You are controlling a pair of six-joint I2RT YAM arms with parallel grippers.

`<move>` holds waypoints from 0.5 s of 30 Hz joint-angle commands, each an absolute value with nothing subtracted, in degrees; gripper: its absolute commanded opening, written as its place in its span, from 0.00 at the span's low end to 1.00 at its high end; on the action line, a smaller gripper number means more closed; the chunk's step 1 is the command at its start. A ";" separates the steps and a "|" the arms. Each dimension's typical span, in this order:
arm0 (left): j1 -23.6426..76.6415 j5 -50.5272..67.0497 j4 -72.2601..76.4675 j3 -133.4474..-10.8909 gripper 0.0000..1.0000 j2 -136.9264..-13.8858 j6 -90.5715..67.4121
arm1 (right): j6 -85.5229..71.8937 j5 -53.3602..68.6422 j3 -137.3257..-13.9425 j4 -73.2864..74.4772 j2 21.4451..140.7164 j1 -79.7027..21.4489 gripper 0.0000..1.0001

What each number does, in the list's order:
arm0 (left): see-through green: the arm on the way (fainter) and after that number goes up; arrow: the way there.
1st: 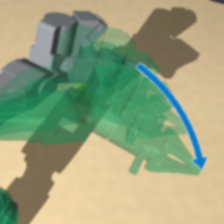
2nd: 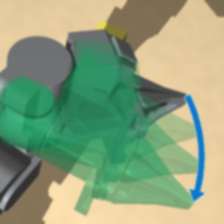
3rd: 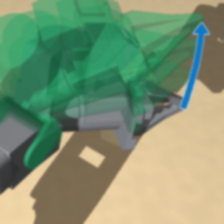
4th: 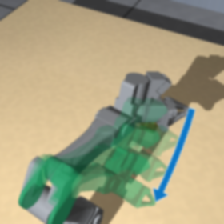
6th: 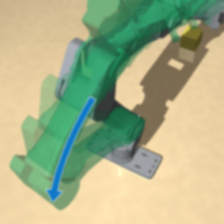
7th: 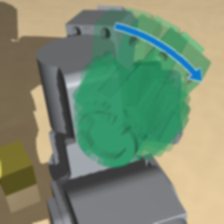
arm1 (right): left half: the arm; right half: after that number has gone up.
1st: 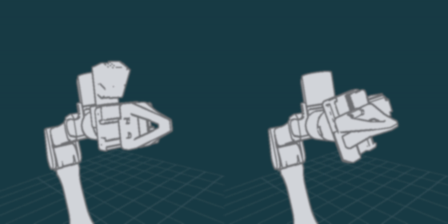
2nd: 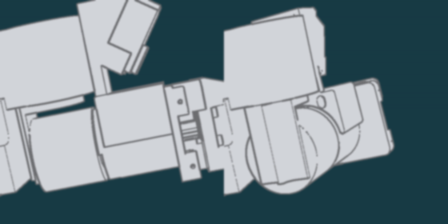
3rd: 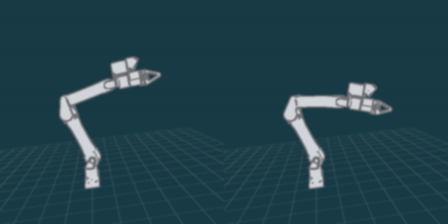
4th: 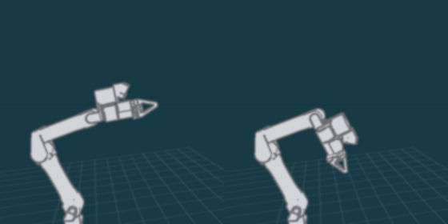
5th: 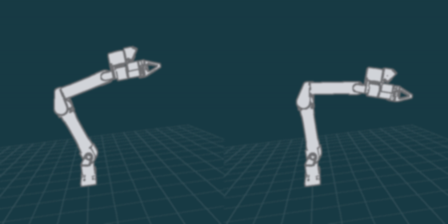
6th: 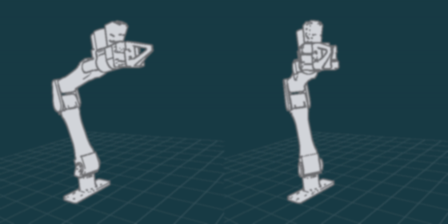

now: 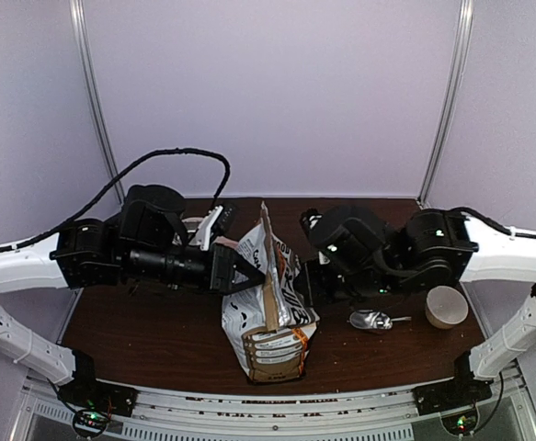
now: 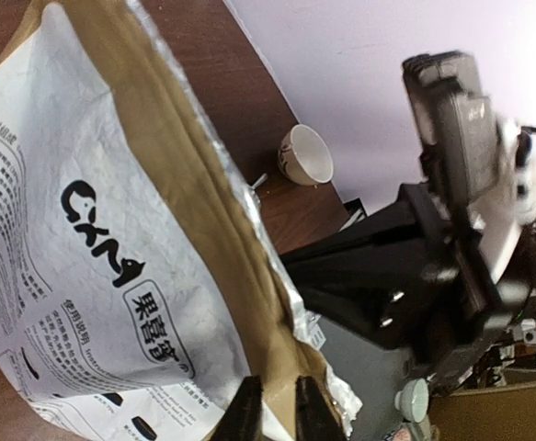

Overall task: Serve the pet food
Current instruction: Open the pet food bag at the center of the board.

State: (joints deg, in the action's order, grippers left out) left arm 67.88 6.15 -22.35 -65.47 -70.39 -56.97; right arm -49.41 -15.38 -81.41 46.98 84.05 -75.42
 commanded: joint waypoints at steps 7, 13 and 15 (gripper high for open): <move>67.76 4.03 -21.29 -67.76 0.50 -67.23 -54.14 | -49.84 -1.69 -73.64 31.30 69.03 -73.28 0.37; 67.76 4.37 -21.35 -67.47 0.57 -67.16 -54.41 | -49.12 2.73 -75.14 30.42 73.01 -73.30 0.39; 67.74 4.32 -21.35 -67.21 0.57 -66.93 -54.60 | -49.26 3.64 -75.21 30.60 74.20 -73.30 0.38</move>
